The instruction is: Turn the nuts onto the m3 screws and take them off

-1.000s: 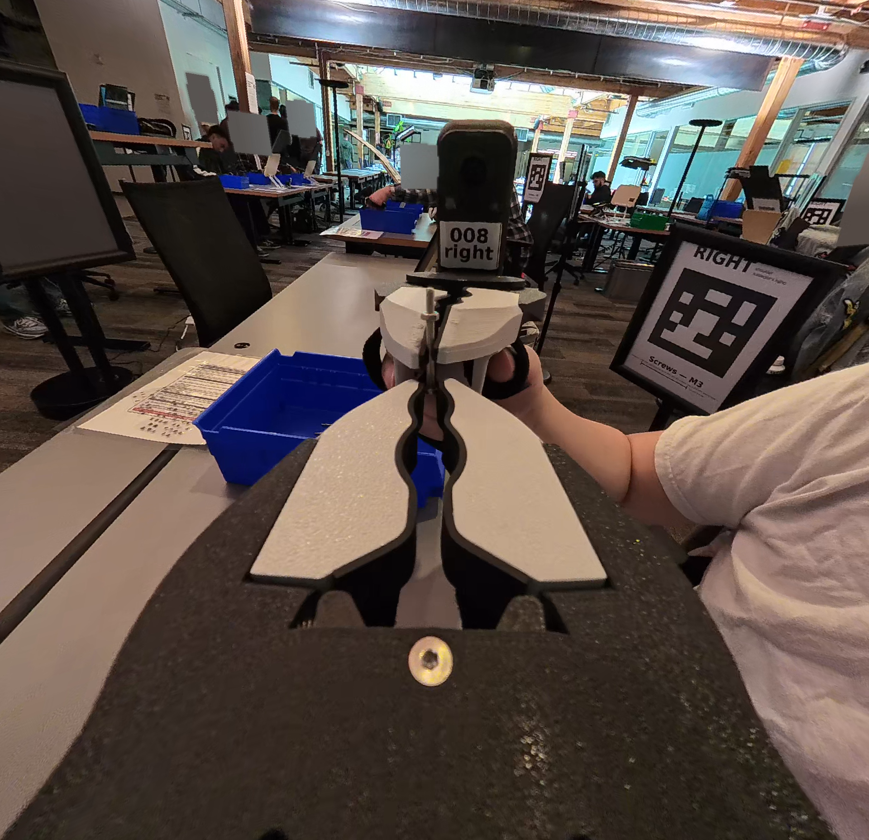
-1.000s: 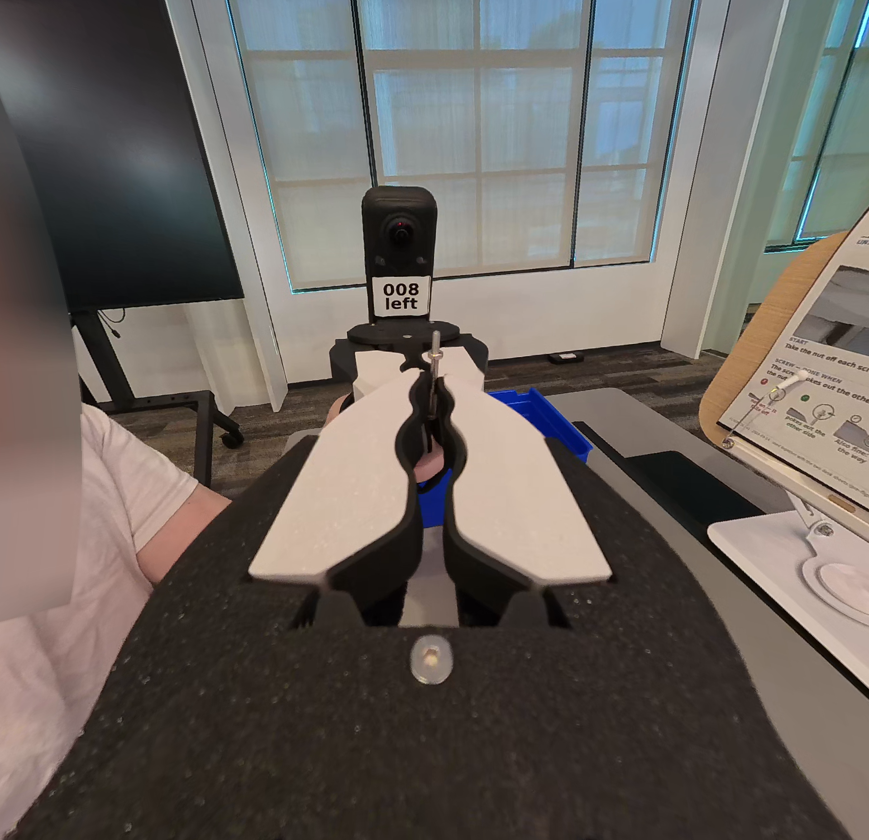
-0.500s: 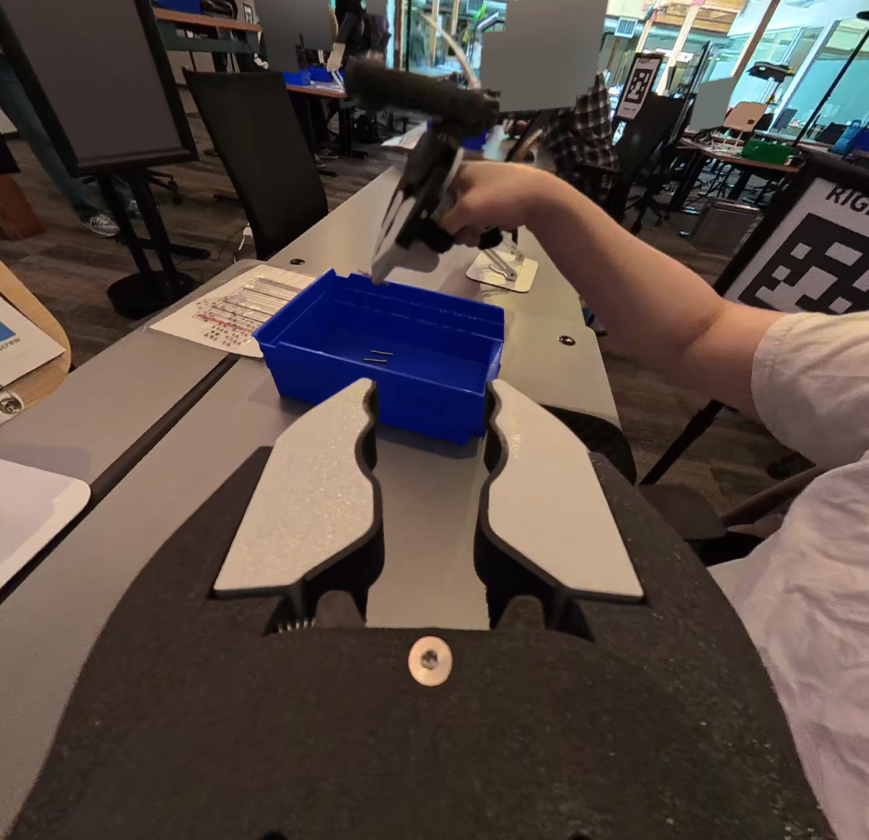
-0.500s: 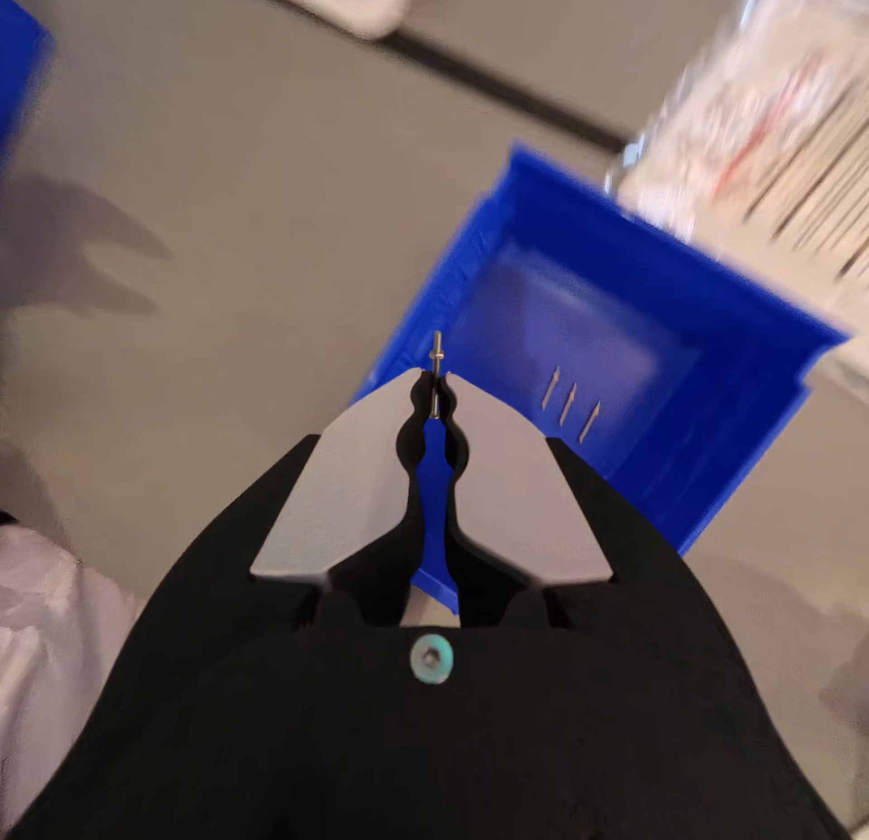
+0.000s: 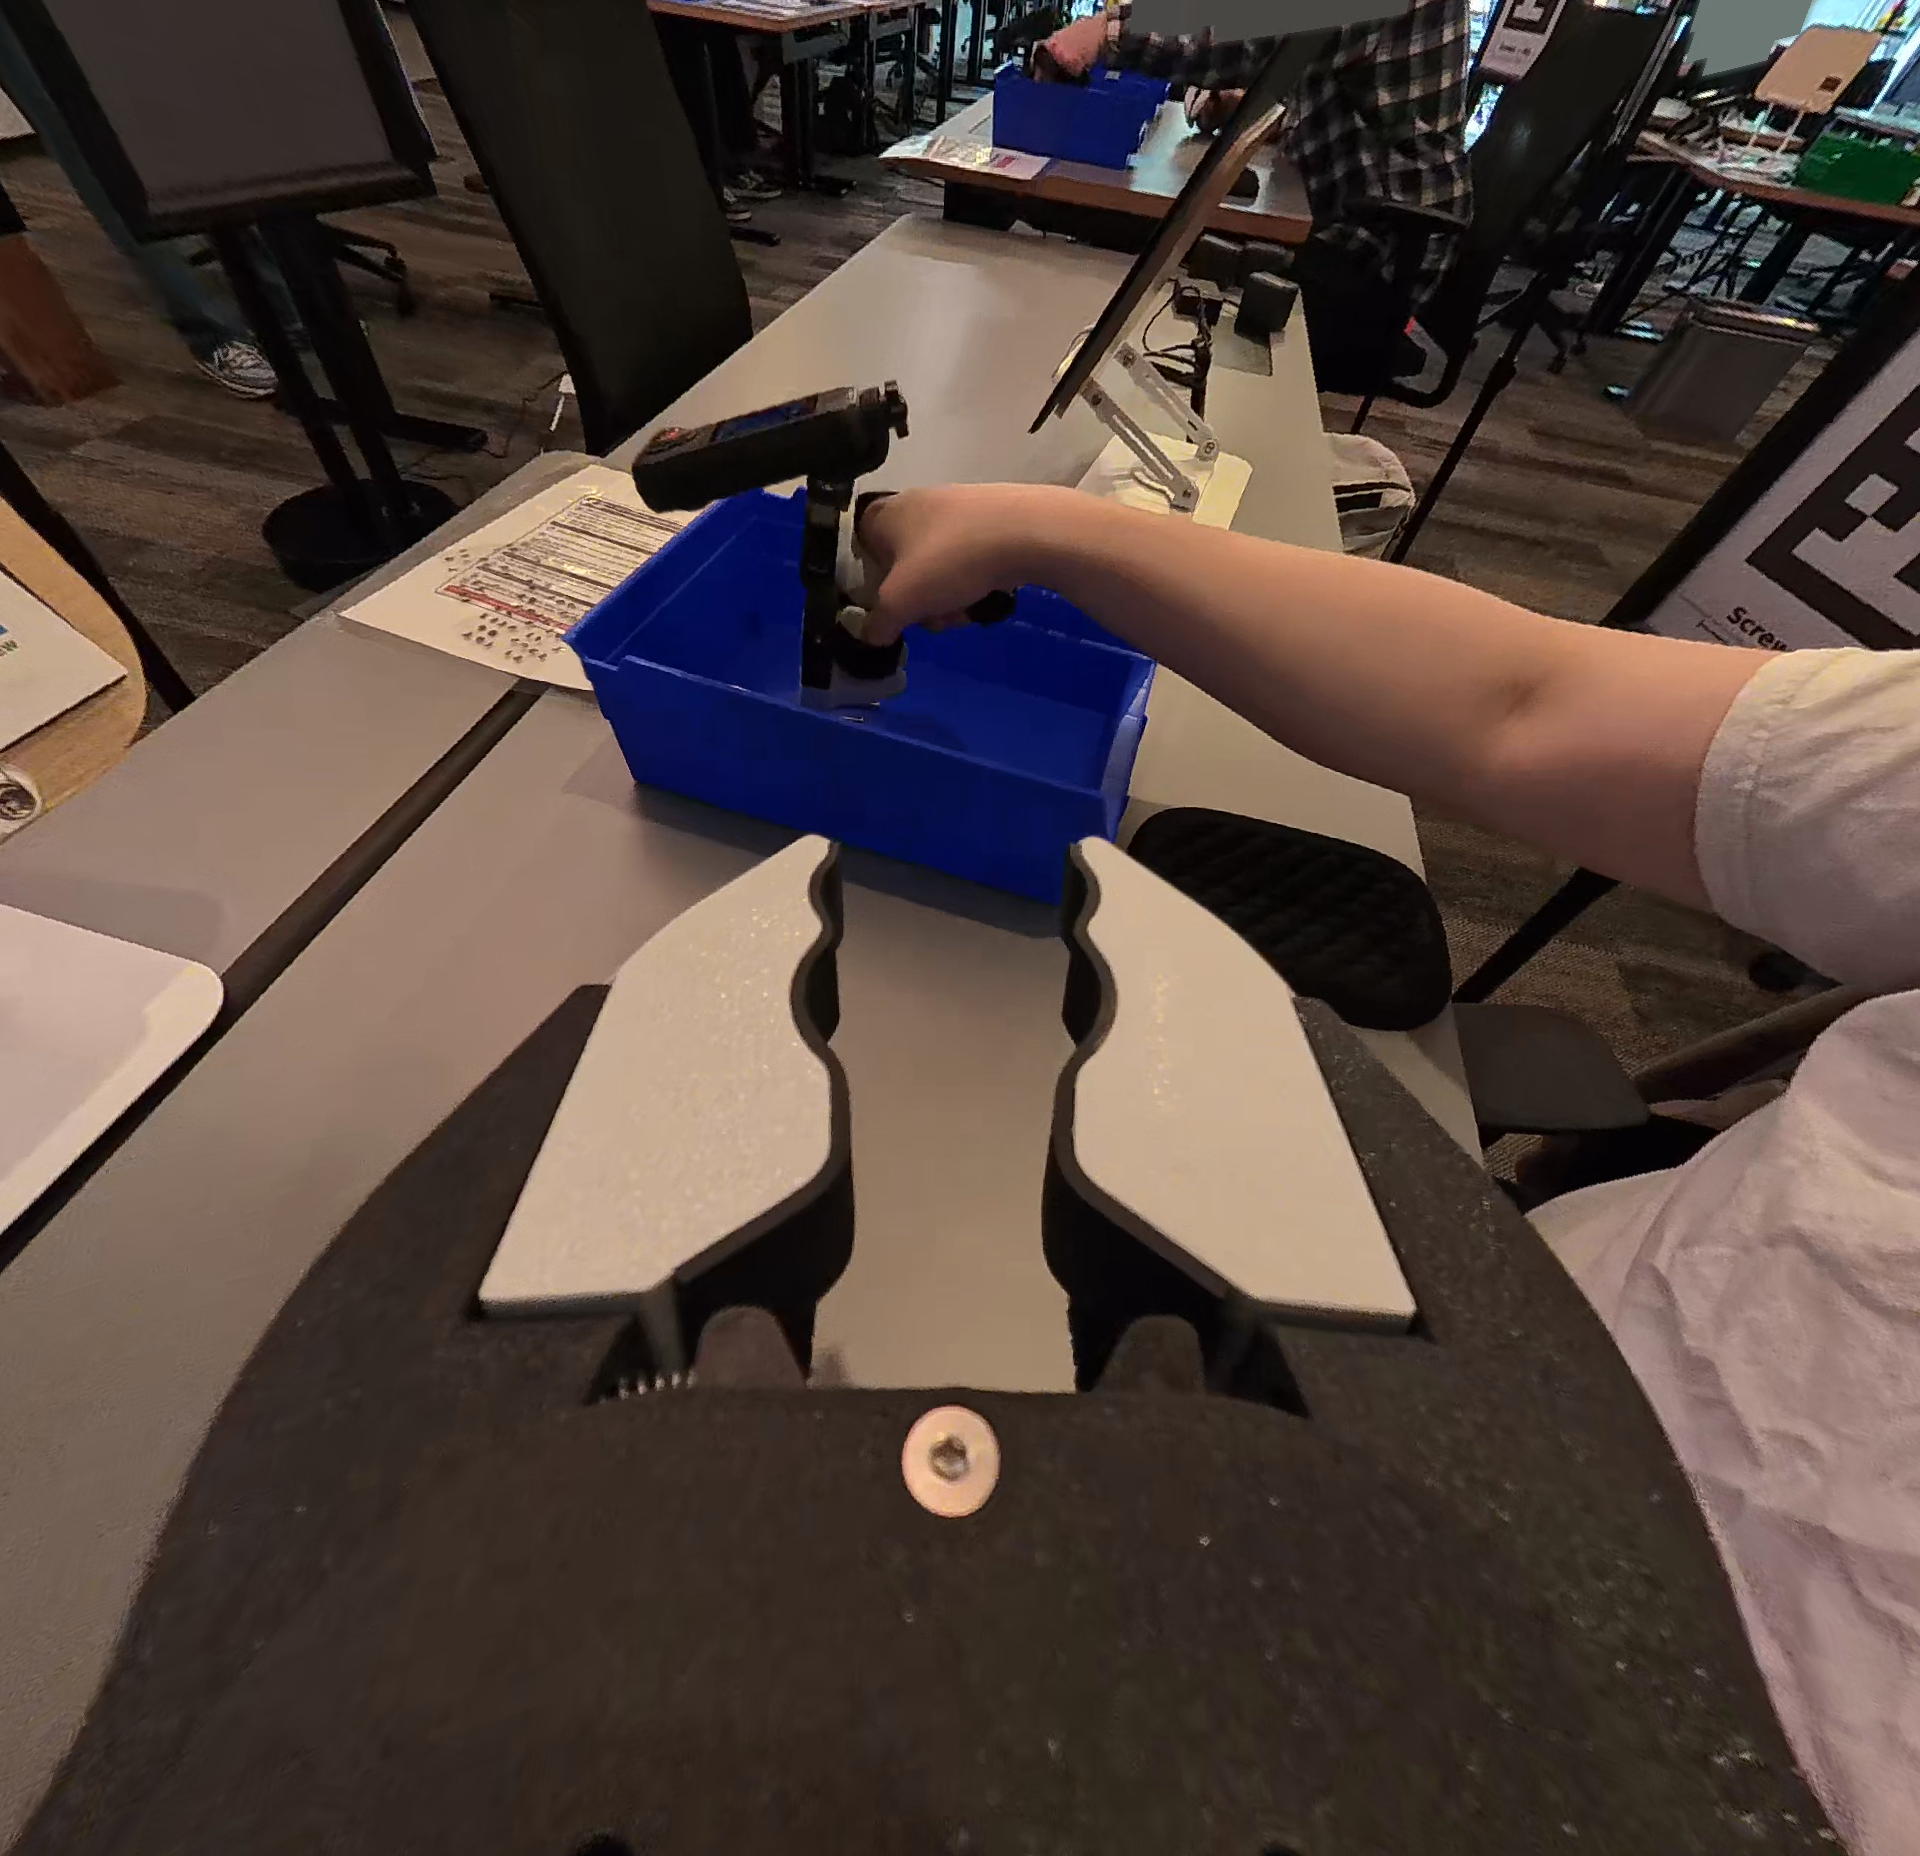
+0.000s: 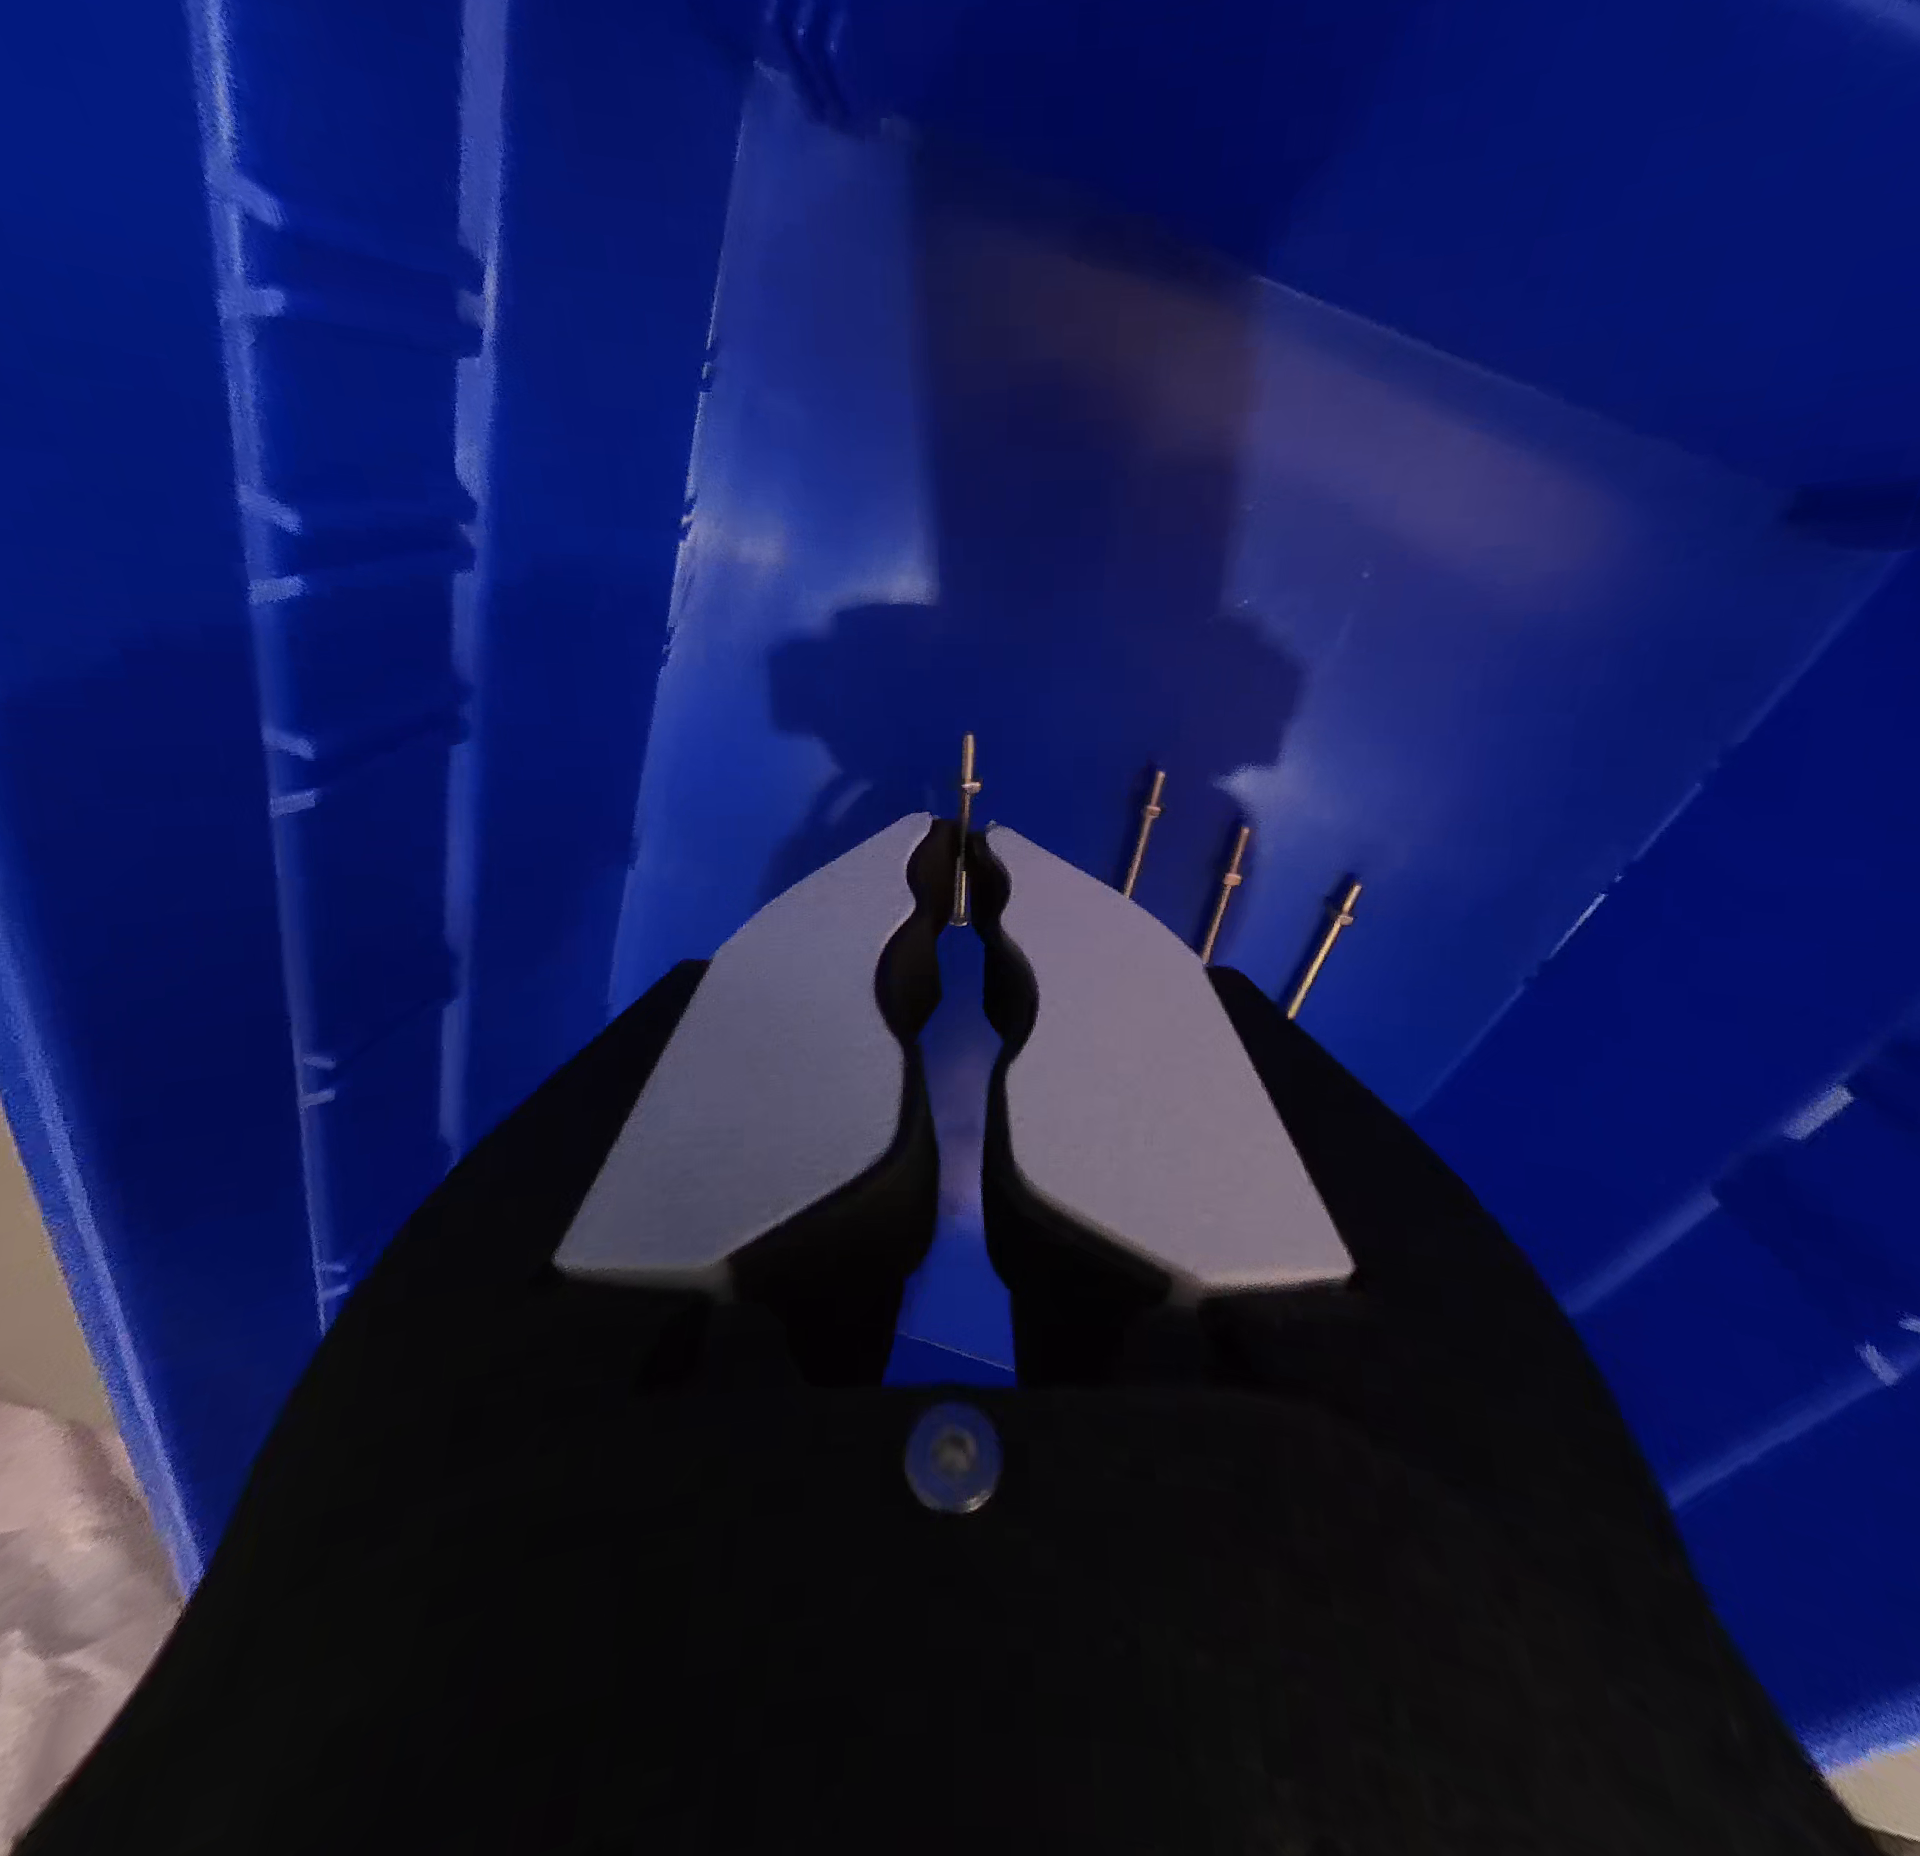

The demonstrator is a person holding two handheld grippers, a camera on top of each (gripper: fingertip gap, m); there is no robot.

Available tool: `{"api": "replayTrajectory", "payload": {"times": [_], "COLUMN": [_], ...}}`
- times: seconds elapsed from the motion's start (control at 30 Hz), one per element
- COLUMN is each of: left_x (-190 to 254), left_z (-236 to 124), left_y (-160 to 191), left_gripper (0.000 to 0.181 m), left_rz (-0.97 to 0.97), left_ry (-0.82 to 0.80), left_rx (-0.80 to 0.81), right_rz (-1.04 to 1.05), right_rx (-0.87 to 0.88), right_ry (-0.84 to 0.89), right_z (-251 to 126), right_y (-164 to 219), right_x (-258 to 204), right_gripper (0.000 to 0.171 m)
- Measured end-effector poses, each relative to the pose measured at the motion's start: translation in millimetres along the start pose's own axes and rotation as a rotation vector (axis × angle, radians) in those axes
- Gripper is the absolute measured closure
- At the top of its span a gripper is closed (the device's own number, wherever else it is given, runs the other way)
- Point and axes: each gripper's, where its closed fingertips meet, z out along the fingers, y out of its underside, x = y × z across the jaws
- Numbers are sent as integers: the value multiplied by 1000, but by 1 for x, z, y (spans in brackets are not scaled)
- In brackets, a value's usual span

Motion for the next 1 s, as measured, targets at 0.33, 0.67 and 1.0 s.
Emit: {"api": "replayTrajectory", "payload": {"times": [0.33, 0.67, 1.0], "left_x": [-8, -15, -24], "left_z": [-5, -11, -16], "left_y": [0, 0, -1], "left_gripper": [144, 143, 144], "left_rz": [-24, -47, -64], "left_ry": [-5, -14, -75], "left_rx": [15, 34, 36], "right_rz": [-5, -27, -51], "right_rx": [-28, 79, 441], "right_ry": [42, 24, 207], "right_z": [15, 4, -142], "right_y": [1, -7, 21], "right_x": [3, -3, 65], "right_gripper": [168, 162, 134]}}
